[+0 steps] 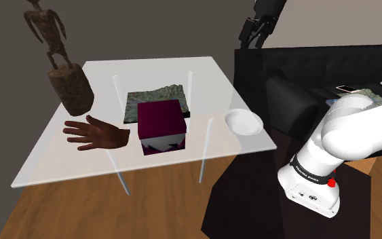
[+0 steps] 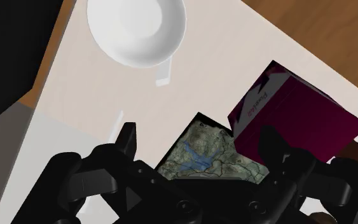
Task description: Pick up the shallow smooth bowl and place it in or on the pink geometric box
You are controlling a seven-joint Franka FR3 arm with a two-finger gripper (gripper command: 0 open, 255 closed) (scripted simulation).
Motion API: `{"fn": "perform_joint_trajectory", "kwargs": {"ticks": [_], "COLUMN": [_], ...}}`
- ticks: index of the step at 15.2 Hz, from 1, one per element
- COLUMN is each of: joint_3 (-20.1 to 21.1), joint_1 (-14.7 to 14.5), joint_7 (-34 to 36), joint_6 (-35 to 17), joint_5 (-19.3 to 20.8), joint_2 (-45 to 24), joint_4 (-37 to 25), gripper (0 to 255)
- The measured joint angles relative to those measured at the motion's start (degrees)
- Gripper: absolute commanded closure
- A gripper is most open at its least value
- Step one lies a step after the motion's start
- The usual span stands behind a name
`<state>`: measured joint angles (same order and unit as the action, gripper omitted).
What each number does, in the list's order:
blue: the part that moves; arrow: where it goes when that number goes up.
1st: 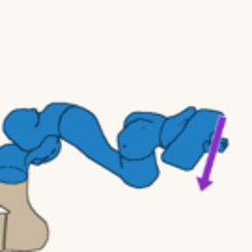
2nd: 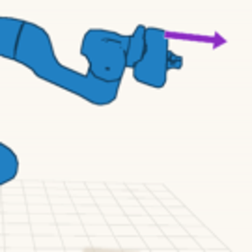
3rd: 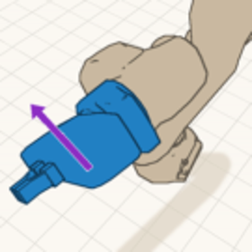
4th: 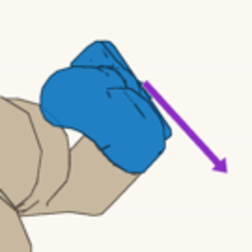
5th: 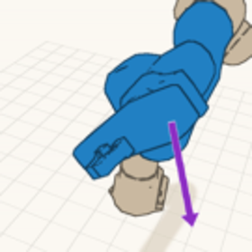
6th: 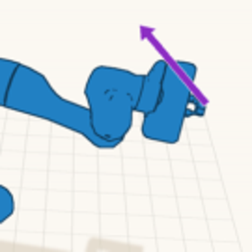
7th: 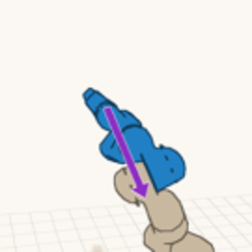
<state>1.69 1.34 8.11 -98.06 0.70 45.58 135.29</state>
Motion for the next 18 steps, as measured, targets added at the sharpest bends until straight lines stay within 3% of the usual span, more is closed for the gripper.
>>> {"fn": "perform_joint_trajectory", "kwargs": {"ticks": [3, 11, 18], "joint_3": [1.0, 8.1, 15.2], "joint_1": [-0.1, -0.8, 0.1], "joint_7": [0.4, 5.0, 11.2], "joint_6": [-1.5, -12.9, -24.8], "joint_5": [0.6, 4.2, 8.9], "joint_2": [0.3, -0.6, -6.7], "joint_4": [2.1, 15.5, 24.9], "gripper": [0, 0, 0]}}
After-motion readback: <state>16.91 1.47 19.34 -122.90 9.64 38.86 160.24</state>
